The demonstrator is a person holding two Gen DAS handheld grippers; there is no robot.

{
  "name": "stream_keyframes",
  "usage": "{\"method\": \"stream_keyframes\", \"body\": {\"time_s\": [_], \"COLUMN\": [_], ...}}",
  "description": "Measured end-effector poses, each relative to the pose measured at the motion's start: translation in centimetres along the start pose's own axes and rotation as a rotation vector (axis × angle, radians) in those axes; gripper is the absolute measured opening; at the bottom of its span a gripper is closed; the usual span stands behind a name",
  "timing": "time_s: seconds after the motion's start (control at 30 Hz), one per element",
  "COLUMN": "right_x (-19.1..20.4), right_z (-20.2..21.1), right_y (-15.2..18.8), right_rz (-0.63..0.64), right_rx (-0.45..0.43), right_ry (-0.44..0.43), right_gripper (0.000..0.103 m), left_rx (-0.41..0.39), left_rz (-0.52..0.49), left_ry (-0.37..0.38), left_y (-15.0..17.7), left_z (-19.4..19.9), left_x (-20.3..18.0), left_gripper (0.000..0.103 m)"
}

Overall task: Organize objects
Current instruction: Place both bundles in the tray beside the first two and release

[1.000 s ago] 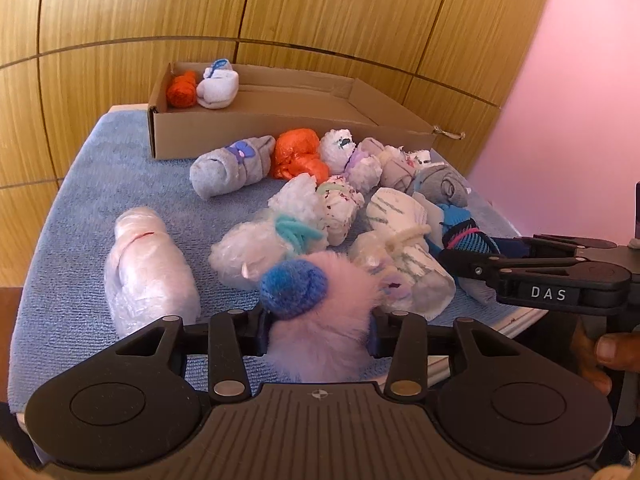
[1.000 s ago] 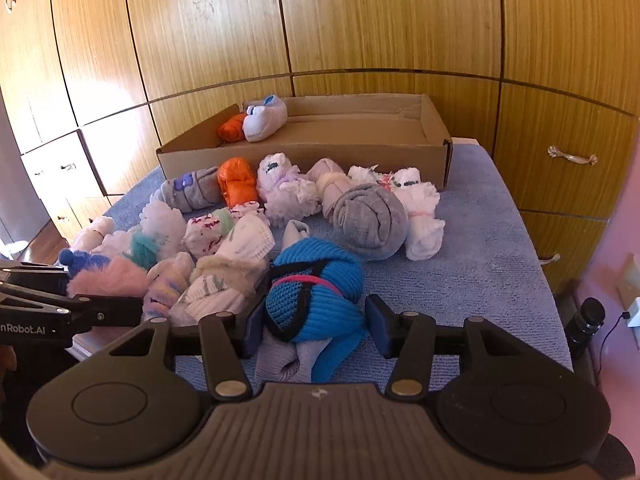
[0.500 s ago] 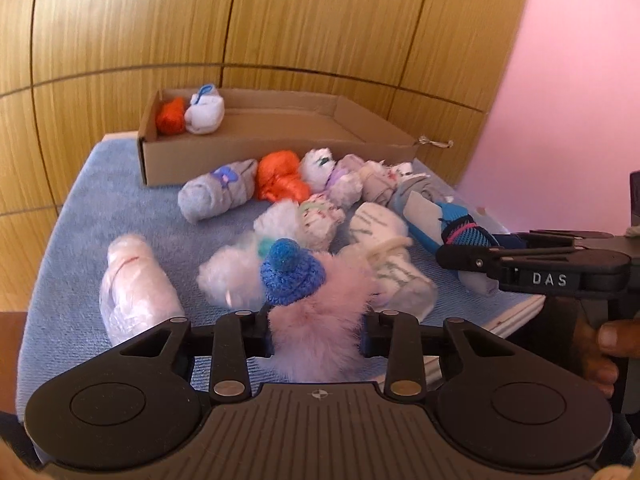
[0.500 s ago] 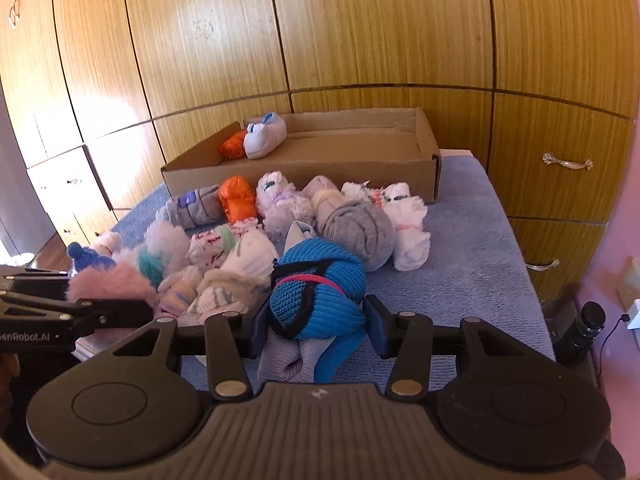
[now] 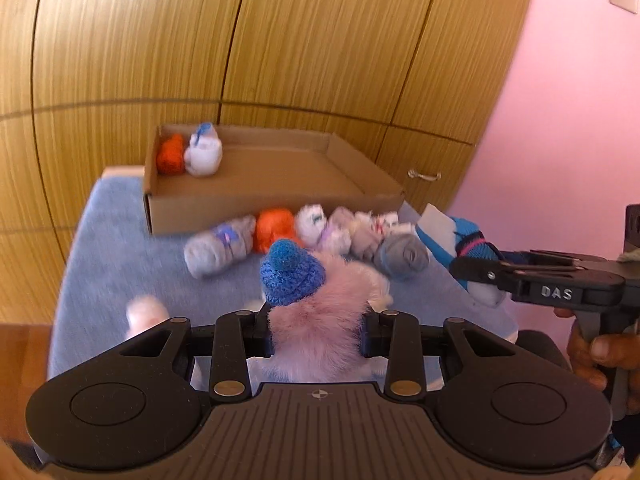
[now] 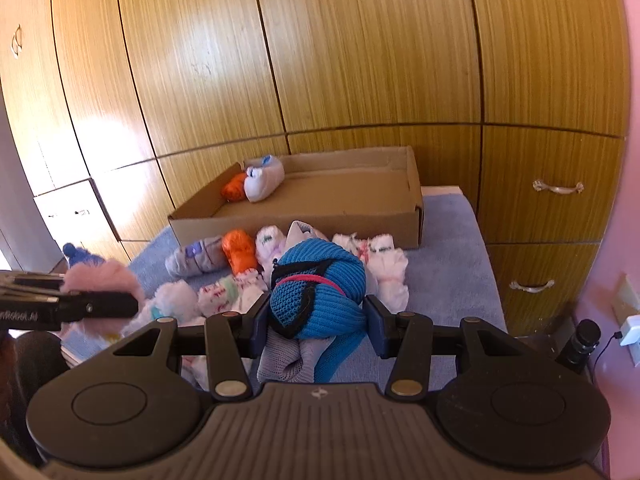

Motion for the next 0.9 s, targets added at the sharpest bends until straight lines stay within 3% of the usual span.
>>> {"method": "stream_keyframes", "body": {"time_s": [0.27,0.43,0.67,0.9], "right_x": [-0.5,-0.9,-1.2,-0.9], "right_z": [-0.1,-2.4,-9.5,-19.5], "right_y": [-4.9,-8.3,-12.0,-13.0], "right_rz": [0.030,0.053,0.014,0.016], "right_rx": [-0.075,-0.083,-0.034,0.083], "right_ry": [-0.023,-0.030,-0.065,-0.073], "right_gripper": [0.045,0.045,0.045,0.045], "left_rx": [-0.051,-0.057,-0.016,0.070], "left_rz": [-0.045,-0.085,-0.110,-0.198], "left_ry": [-0.038,-0.061,-0.056,-0.059], "left_y": [-7.6,-11.6,-15.1,-14.4], "left_z": [-1.8,-5.2,-14.4,-23.6], "left_x": [1.4,1.7,2.1,4.6], "left_gripper": [0.042,0.042,0.042,0.043]}}
Point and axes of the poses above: each gripper's, at about its wrist camera, not at the fingertips, and z roughly against the way its jaws point, x to its left, y to its underside, the point moved 4 cm from there along -z, roughly the way its jaws point, and after that the axes turned 11 degrees about -x, right-handed, at the moved point
